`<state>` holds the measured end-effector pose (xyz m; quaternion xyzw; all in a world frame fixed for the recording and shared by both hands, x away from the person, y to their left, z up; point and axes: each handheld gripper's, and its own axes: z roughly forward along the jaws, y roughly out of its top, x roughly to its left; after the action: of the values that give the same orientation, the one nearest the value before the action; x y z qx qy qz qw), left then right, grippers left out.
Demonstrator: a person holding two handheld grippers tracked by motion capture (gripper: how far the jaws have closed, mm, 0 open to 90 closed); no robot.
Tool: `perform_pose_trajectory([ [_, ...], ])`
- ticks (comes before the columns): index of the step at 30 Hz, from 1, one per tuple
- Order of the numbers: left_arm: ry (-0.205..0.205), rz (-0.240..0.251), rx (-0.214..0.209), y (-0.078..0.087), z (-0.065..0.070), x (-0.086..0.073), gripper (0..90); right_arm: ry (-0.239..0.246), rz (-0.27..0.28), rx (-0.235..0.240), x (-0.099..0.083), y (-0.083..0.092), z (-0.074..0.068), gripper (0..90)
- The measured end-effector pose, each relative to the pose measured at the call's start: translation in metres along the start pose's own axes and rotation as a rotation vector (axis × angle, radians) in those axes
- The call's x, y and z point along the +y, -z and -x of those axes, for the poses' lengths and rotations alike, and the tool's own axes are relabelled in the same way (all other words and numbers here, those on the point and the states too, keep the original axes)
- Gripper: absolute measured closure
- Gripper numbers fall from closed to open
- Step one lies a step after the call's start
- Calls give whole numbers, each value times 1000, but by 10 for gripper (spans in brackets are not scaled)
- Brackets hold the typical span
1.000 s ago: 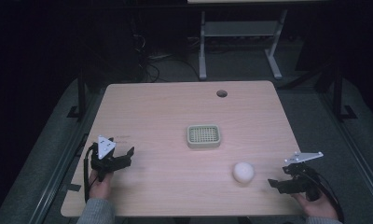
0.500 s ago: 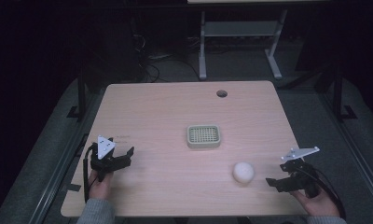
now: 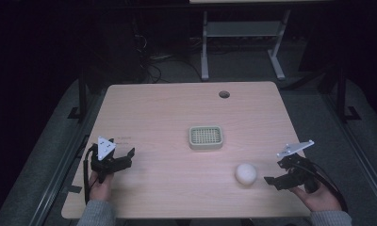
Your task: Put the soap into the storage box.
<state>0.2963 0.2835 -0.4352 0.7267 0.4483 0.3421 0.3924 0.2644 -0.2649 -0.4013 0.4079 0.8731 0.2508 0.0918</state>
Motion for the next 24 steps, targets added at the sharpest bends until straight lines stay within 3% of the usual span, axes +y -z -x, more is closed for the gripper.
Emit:
perform_pose_trajectory([
  [24,3,-4,0,1,-1,0,148,114,-57,18,41,-3,-12,202],
])
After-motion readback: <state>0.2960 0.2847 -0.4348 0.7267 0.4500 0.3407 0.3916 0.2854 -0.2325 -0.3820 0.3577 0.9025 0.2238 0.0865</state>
